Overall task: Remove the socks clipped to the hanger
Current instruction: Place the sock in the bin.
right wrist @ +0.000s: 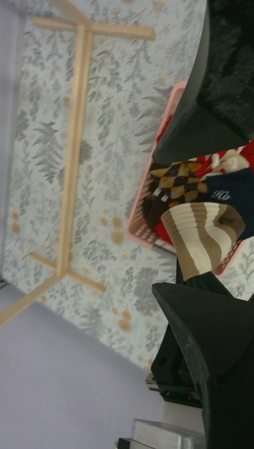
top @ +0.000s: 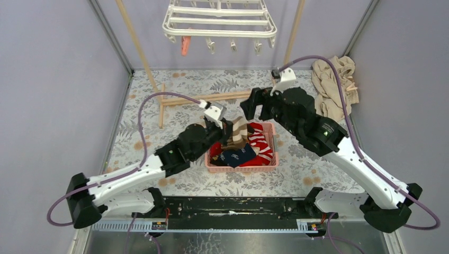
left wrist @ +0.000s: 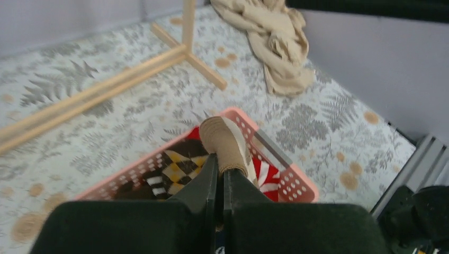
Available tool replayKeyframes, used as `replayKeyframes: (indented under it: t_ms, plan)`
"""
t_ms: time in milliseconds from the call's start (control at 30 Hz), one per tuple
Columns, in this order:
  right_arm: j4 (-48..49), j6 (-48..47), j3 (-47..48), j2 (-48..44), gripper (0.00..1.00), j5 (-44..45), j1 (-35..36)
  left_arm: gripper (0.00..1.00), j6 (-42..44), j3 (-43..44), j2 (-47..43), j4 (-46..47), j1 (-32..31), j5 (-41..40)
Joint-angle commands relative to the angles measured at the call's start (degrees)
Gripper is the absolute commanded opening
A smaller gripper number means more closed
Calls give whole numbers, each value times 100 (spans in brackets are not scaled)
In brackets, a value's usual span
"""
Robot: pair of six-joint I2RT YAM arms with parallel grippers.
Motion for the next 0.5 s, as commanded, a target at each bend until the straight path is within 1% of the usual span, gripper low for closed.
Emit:
replayKeyframes:
  t_ms: [0, 33, 100, 200, 233, 267, 300, 333, 367, 467]
  plan:
    - [26, 170, -937, -347, 90, -180, -205, 0, -486, -310, 681, 961, -29, 572]
    - [32, 220, -1117, -419, 90, -303, -273, 1, -568, -342, 860, 1081, -30, 620]
    - [67, 309, -1432, -511, 90, -483, -391, 10, -702, -462, 1193, 1317, -29, 576]
    - [130, 376, -1780, -575, 90, -636, -462, 27, -791, -666, 1682, 1824, -30, 518]
    - [151, 384, -1873, -581, 90, -661, -473, 43, -793, -657, 1831, 1890, -30, 505]
    - [163, 384, -1961, -577, 90, -699, -481, 62, -792, -625, 1964, 1915, -30, 508]
    - [164, 383, -2040, -569, 90, -733, -491, 83, -777, -586, 2036, 1914, -30, 496]
    - [163, 391, -2112, -558, 90, -743, -502, 97, -753, -539, 2056, 1867, -27, 463]
    - [175, 392, -2198, -549, 90, -752, -512, 98, -749, -499, 2021, 1787, -34, 426]
    - [248, 418, -2414, -492, 90, -828, -543, 99, -648, -447, 1610, 1499, -62, 314]
